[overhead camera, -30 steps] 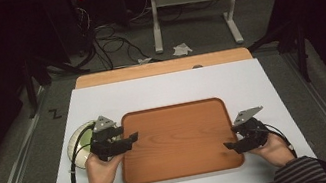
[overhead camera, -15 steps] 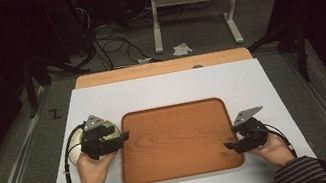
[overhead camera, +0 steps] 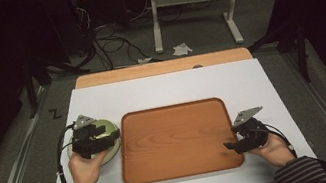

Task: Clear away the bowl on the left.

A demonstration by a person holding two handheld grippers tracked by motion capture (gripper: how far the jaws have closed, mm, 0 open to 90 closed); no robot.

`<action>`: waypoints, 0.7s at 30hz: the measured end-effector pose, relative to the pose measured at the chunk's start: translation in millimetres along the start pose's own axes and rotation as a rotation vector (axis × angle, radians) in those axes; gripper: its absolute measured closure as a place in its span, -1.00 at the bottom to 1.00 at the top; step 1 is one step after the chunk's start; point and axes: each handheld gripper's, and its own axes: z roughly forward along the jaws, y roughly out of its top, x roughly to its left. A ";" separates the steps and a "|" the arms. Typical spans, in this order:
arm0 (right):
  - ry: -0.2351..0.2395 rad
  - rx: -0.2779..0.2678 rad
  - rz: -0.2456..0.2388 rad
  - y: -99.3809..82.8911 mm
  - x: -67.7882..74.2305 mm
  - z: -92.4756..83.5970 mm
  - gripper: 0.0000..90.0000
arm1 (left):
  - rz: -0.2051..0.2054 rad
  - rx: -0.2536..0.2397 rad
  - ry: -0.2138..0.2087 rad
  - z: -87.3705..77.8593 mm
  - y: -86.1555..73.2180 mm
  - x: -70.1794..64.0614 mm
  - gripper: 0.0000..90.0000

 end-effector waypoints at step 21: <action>0.000 0.003 0.002 0.2 -0.4 0.2 -0.21 | -0.020 0.054 0.110 0.8 -3.4 22.7 -0.11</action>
